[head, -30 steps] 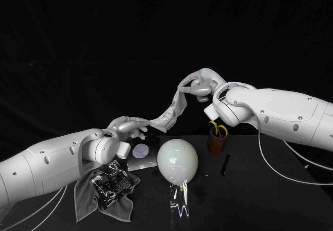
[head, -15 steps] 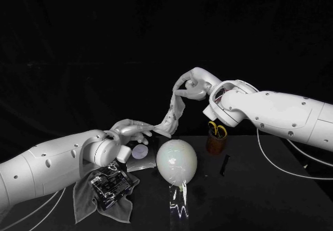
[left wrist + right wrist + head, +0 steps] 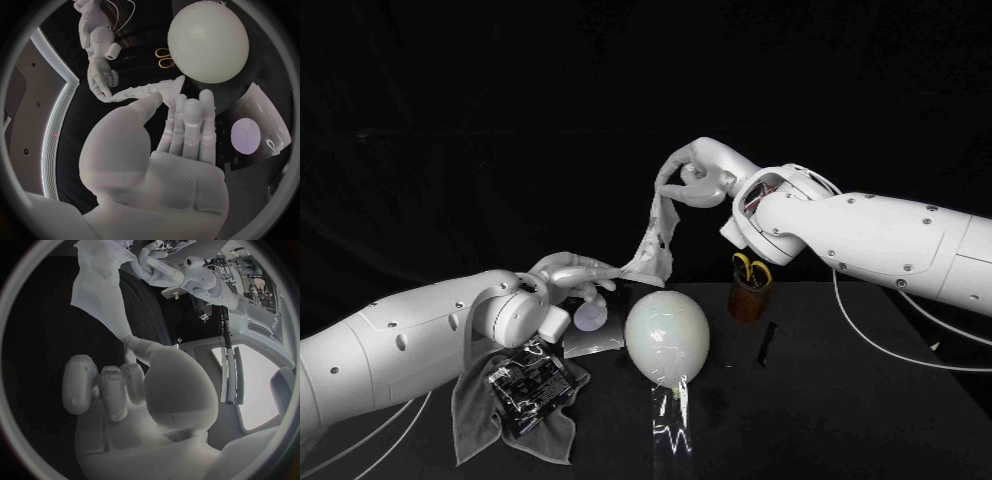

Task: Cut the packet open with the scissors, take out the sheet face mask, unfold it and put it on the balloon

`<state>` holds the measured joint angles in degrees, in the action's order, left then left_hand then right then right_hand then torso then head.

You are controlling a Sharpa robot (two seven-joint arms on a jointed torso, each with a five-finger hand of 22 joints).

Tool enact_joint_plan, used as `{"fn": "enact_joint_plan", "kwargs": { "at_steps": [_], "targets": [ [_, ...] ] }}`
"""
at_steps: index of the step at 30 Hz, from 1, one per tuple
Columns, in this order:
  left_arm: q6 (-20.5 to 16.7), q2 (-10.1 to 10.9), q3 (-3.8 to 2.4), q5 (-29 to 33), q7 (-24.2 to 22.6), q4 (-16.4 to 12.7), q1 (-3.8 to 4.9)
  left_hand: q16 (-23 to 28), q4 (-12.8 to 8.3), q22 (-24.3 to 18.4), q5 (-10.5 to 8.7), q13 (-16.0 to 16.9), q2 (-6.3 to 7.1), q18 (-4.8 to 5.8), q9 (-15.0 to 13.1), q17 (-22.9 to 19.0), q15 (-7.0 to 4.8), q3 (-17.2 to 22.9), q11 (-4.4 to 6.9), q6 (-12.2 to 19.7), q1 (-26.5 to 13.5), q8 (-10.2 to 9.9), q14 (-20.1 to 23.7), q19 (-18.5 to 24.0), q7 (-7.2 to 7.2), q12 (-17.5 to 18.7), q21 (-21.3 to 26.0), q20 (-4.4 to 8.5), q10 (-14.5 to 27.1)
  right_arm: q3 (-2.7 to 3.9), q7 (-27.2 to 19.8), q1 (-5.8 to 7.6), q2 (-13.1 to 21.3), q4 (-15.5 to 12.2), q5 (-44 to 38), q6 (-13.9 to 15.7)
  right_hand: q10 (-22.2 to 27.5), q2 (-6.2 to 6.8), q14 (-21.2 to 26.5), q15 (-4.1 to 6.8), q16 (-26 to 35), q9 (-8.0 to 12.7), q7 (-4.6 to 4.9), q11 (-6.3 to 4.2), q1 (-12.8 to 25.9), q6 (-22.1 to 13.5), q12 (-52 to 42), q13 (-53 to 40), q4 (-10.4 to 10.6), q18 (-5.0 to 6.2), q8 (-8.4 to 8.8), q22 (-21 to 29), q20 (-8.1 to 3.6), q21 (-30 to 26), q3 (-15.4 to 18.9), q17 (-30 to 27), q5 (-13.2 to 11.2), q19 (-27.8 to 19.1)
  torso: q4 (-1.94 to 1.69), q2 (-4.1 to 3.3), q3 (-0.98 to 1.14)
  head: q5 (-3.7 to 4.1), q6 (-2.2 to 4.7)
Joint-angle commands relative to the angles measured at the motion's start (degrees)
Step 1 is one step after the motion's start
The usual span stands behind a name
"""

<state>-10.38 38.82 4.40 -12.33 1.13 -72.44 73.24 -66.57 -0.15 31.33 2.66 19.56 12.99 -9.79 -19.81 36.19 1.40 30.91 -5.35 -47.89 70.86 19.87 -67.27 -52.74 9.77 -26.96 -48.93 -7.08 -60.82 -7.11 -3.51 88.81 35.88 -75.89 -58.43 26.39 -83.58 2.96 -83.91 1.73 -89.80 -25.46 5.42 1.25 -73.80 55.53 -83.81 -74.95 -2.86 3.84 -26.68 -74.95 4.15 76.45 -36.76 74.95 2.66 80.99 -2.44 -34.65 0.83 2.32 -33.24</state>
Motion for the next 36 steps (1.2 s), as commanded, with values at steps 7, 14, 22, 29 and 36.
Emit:
{"fn": "enact_joint_plan", "kwargs": {
  "at_steps": [7, 14, 22, 29, 36],
  "targets": [
    [2.5, -0.1, -0.07, -3.2, 1.7, 1.6, 0.04, -0.9, 0.7, -0.6, 0.13, -0.9, 1.38, -0.67, 0.2, 0.0, 0.23, -2.1, -0.11, 0.7, -0.5, -0.3, -0.7, -0.7, -0.01, 0.8, 0.7, -0.36, -0.7, 0.06, -3.2, 0.08, -0.4, 0.3, -2.3, 4.5, -1.9, -0.24, -6.1, 0.41, -0.2, -5.9, -0.1, -0.16, 0.2, 0.5, -0.2, -9.6, -0.2, -0.65, -0.25, -10.8, 0.06, 0.4, -0.3, 15.1, 0.1, 0.5, -0.02, -0.01, 0.01, -0.1, 0.19],
    [3.7, -0.1, -0.08, -3.9, 2.1, 3.3, 0.04, -0.5, 1.4, -1.1, 0.12, -1.8, 2.02, -0.66, 0.5, -1.6, 0.25, -4.1, -0.08, 1.4, -0.5, -0.5, 0.2, -0.8, -0.22, 1.6, 1.4, -0.46, -0.4, 0.06, -4.0, 0.08, -0.3, 0.0, -2.4, 4.9, -2.0, -0.23, -6.1, 0.41, -0.2, -5.9, -0.1, -0.16, 0.2, 0.5, -0.3, -9.6, -0.2, -0.65, -0.26, -10.8, 0.06, 0.3, -0.3, 15.1, 0.1, 0.5, 0.0, 0.03, -0.02, -0.12, 0.33],
    [3.0, -0.4, -0.16, -2.0, -0.7, 5.5, 0.05, 3.1, 3.0, -3.4, 0.15, -3.2, 1.2, -0.47, 0.6, -4.7, 0.71, -7.4, -0.51, 1.2, 0.5, 0.0, 4.8, 1.1, -0.11, 2.6, 5.0, -1.23, 0.3, 0.06, -4.8, 0.09, -0.3, 0.0, -2.4, 4.4, -2.0, -0.21, -6.1, 0.41, -0.2, -5.9, -0.1, -0.16, 0.3, 0.5, -0.3, -9.6, -0.2, -0.65, -0.28, -10.8, 0.06, 0.3, -0.3, 15.1, 0.1, 0.5, 0.03, -0.04, -0.02, -0.14, 0.59],
    [3.1, -1.5, -0.29, 8.5, -12.0, 7.7, 0.07, 18.3, 4.7, -11.4, 0.6, -6.3, -1.86, 2.02, 1.2, -12.4, 3.75, -7.6, -2.33, -0.4, 4.0, 0.5, 20.2, 12.3, 1.02, 5.3, 19.0, -5.96, 3.8, 0.05, -5.7, 0.11, 0.0, -0.5, -2.4, 3.4, -2.0, -0.2, -6.1, 0.41, -0.2, -5.9, -0.09, -0.16, 0.3, 0.5, -0.3, -9.6, -0.2, -0.64, -0.29, -10.8, 0.06, 0.3, -0.3, 15.1, 0.1, 0.4, 0.07, -0.06, -0.05, -0.49, 0.59],
    [7.0, -3.3, -0.64, 14.9, -20.9, 9.2, 0.16, 27.9, 4.8, -17.3, 0.17, -10.4, -2.22, 2.83, 2.6, -17.6, 7.24, -7.5, -4.68, 1.6, 6.2, -1.1, 28.1, 18.8, 1.12, 9.9, 28.7, -9.29, 8.1, 0.04, -6.3, 0.11, 0.5, -2.1, -1.6, 3.1, -1.9, -0.19, -6.1, 0.41, -0.2, -5.9, -0.09, -0.15, 0.3, 0.5, -0.2, -9.6, -0.2, -0.65, -0.3, -10.8, 0.06, 0.3, -0.3, 15.1, 0.1, 0.5, 0.0, 0.0, -0.02, -1.07, 0.57]
  ]
}}
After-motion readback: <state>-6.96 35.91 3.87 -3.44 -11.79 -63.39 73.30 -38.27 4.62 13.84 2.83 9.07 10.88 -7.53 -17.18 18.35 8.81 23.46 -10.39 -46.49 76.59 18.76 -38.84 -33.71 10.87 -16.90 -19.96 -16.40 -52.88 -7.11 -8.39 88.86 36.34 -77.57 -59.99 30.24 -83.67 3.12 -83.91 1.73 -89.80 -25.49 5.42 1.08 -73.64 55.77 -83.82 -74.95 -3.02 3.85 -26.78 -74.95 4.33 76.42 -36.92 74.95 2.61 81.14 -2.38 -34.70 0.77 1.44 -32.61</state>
